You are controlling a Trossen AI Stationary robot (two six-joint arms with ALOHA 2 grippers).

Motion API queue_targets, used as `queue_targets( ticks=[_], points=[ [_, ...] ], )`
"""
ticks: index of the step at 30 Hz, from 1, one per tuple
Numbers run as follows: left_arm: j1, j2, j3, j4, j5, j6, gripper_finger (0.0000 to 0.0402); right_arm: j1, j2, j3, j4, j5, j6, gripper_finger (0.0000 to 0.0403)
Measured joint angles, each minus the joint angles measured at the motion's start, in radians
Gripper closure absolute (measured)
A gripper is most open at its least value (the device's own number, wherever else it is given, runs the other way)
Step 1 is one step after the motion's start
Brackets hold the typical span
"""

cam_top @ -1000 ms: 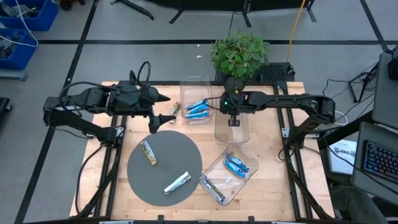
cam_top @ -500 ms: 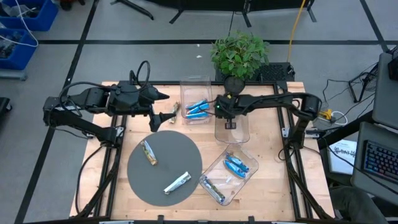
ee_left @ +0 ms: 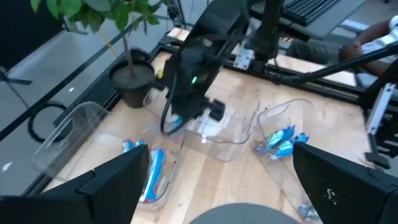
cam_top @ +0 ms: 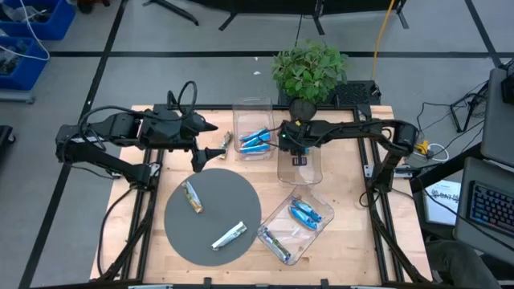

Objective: Pick and place Granola Bars by type
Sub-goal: Put the yellow granola bar into the middle transparent bin

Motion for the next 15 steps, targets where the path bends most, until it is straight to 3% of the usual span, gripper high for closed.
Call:
queue_targets(
  ticks=[4,8,11,15],
  points=[
    [0.000,0.000,0.000,-0.042,-0.055,-0.058,0.0005,0.001,-0.073,0.000,0.001,0.003,0.000,0.0213],
    [0.000,0.002,0.000,-0.131,-0.195,-0.204,0.0005,0.021,-0.168,0.001,-0.003,0.003,0.026,0.0168],
    [0.013,0.018,0.000,-0.232,-0.299,-0.308,0.0005,0.051,-0.241,0.001,-0.011,0.004,0.047,0.0151],
    [0.053,0.054,0.000,-0.307,-0.328,-0.360,0.0005,0.112,-0.335,0.001,-0.002,0.061,0.074,0.0140]
  ],
)
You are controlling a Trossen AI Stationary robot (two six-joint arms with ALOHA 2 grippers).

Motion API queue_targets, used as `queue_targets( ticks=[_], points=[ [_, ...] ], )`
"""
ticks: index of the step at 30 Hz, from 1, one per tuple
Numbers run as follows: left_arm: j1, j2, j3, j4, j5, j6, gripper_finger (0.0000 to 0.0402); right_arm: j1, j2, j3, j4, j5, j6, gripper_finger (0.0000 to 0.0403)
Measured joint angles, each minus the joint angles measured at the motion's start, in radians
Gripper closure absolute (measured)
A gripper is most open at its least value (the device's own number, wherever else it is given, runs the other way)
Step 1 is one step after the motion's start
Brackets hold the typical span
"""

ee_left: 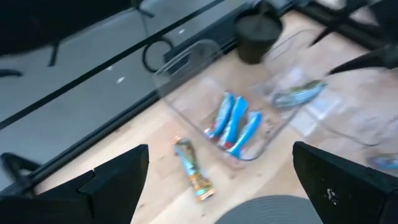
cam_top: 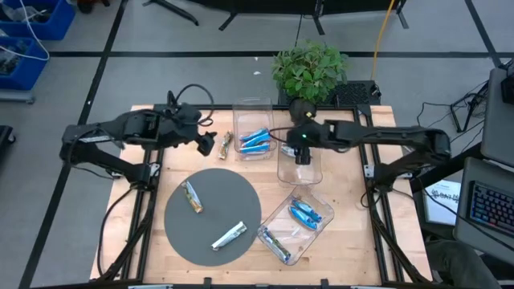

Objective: Pick and place Granola Bars by type
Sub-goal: Put the yellow granola bar into the middle transparent bin

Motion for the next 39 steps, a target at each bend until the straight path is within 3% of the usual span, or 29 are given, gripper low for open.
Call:
queue_targets(
  ticks=[7,15,24,29,39],
  points=[
    [0.078,0.076,0.000,-0.029,0.000,0.031,0.0005,0.110,-0.120,0.000,0.051,0.069,0.061,0.0136],
    [0.138,0.100,-0.041,-0.005,0.020,0.095,0.0005,0.206,-0.172,0.000,0.250,0.042,0.236,0.0136],
    [0.132,0.091,-0.207,0.040,0.135,0.145,0.0005,0.312,-0.172,0.000,0.536,0.035,0.428,0.0135],
    [0.136,0.092,-0.329,0.100,0.187,0.133,0.0005,0.357,-0.172,0.000,0.657,-0.050,0.512,0.0135],
    [0.226,0.092,-0.523,0.292,0.239,-0.021,0.0005,0.400,-0.172,0.000,0.704,-0.089,0.562,0.0135]
  ],
)
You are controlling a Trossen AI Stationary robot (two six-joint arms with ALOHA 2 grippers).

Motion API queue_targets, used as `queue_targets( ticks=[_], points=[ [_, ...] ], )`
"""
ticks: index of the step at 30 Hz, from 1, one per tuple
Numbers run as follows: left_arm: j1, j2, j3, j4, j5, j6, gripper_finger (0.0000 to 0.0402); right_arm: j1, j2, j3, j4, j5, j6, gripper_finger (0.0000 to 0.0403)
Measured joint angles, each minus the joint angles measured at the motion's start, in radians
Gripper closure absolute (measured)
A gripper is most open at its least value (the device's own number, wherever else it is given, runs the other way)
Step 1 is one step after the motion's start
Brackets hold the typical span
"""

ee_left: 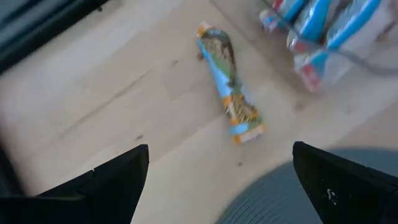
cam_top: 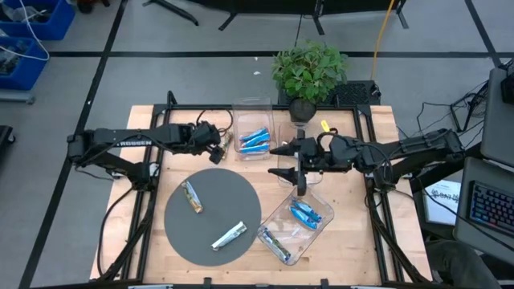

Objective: Pick and place Granola Bars by type
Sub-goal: Put the yellow granola bar into the middle transparent bin

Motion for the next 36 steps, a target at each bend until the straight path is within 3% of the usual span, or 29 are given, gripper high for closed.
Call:
queue_targets(
  ticks=[15,36],
  points=[
    [0.235,0.000,-0.240,0.469,0.265,-0.028,0.0005,0.023,0.000,0.000,0.030,0.000,0.026,0.0135],
    [0.251,0.195,-0.275,0.658,0.355,-0.065,0.0005,0.027,0.000,0.000,0.052,0.004,0.026,0.0138]
  ],
)
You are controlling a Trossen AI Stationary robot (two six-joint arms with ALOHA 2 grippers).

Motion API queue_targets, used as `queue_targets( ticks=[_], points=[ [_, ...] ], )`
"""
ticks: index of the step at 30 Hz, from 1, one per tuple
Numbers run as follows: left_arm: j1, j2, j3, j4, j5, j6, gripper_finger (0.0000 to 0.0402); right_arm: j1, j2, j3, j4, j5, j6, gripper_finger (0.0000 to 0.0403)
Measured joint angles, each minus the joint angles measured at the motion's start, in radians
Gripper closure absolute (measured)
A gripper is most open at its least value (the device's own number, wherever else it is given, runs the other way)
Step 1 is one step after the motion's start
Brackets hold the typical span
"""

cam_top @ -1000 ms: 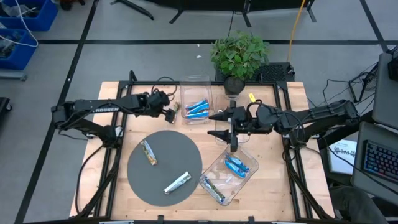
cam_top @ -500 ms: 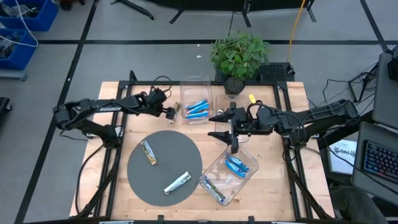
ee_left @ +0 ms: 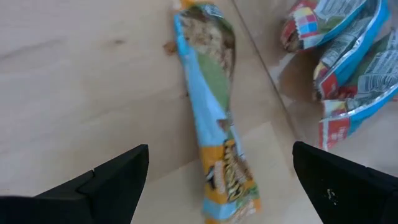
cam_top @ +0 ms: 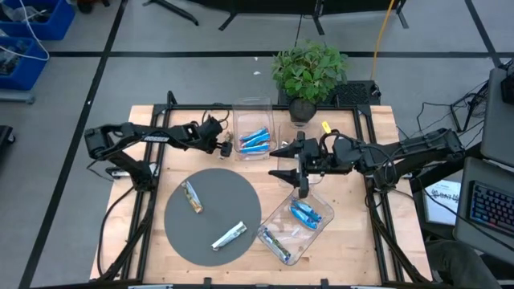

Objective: Pick and place Granola Bars by type
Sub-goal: Put the yellow granola bar into the middle transparent bin

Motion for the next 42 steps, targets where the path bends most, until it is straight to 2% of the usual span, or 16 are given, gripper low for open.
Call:
queue_targets(
  ticks=[10,13,19,29,33,42],
  points=[
    [-0.004,0.054,0.003,0.027,0.003,-0.026,0.0005,0.000,-0.001,0.000,0.036,-0.002,0.000,0.0151],
    [-0.005,0.055,0.003,0.024,-0.007,-0.027,0.0021,0.000,0.000,0.000,0.036,-0.002,0.000,0.0151],
    [-0.003,0.057,0.002,0.013,-0.033,-0.047,0.0112,0.000,0.000,0.000,0.037,-0.002,0.000,0.0152],
    [-0.003,0.060,0.000,-0.020,-0.036,-0.040,0.0303,0.000,0.000,0.000,0.069,-0.002,-0.008,0.0152],
    [-0.004,0.060,0.000,-0.021,0.001,-0.040,0.0382,0.000,0.000,0.000,0.091,-0.002,-0.021,0.0152],
    [-0.004,0.059,0.000,-0.024,0.010,-0.073,0.0398,0.000,0.000,0.000,0.092,-0.002,-0.027,0.0152]
  ],
)
